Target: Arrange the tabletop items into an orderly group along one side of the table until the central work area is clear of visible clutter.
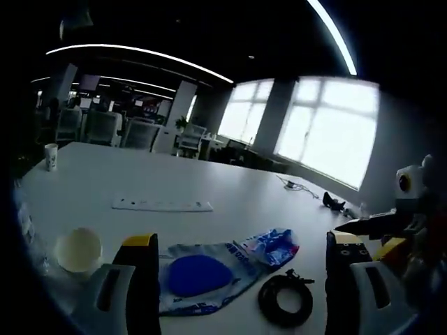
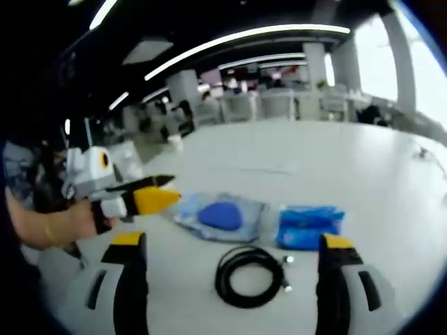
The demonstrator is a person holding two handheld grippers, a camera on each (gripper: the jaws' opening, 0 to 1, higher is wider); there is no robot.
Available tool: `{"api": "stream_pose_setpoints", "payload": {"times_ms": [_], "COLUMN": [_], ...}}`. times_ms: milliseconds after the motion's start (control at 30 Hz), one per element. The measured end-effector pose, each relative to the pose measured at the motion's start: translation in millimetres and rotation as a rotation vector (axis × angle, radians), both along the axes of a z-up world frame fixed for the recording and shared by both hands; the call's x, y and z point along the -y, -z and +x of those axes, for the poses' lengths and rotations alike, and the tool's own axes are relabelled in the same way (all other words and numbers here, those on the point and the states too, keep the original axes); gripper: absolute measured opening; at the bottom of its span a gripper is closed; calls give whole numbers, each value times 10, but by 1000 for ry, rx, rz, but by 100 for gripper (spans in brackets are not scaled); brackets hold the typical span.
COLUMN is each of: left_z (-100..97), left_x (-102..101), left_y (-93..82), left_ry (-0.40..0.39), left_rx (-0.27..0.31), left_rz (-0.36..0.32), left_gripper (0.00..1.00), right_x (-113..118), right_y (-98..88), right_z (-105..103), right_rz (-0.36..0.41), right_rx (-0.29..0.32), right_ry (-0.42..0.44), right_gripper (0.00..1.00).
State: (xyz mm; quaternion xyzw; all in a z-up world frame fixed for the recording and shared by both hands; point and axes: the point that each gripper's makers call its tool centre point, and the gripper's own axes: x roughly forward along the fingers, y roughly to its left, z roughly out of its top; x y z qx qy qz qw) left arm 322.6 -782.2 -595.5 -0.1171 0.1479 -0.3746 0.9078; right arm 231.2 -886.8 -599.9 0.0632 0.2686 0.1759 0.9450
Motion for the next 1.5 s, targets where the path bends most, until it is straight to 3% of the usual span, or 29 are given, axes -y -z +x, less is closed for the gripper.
{"api": "stream_pose_setpoints", "payload": {"times_ms": [367, 633, 867, 1233, 1500], "left_z": [-121, -212, -230, -108, -20], "left_x": [-445, -763, -1155, -1707, -2047], "left_y": [-155, -59, -7, -97, -156], "left_ry": [-46, -64, -143, -258, -292], "left_rx": [40, 36, 13, 33, 53], "left_rz": [18, 62, 78, 106, 146], "left_gripper": [100, 99, 98, 97, 96], "right_x": [-235, -365, -366, -437, -508], "right_y": [30, 70, 79, 113, 114], "right_z": [-236, -405, -540, -701, -744], "right_rz": [13, 36, 55, 63, 84], "right_rx": [19, 16, 36, 45, 44], "right_ry": [-46, -51, -25, -23, -15], "right_gripper": [100, 100, 100, 100, 99]}}
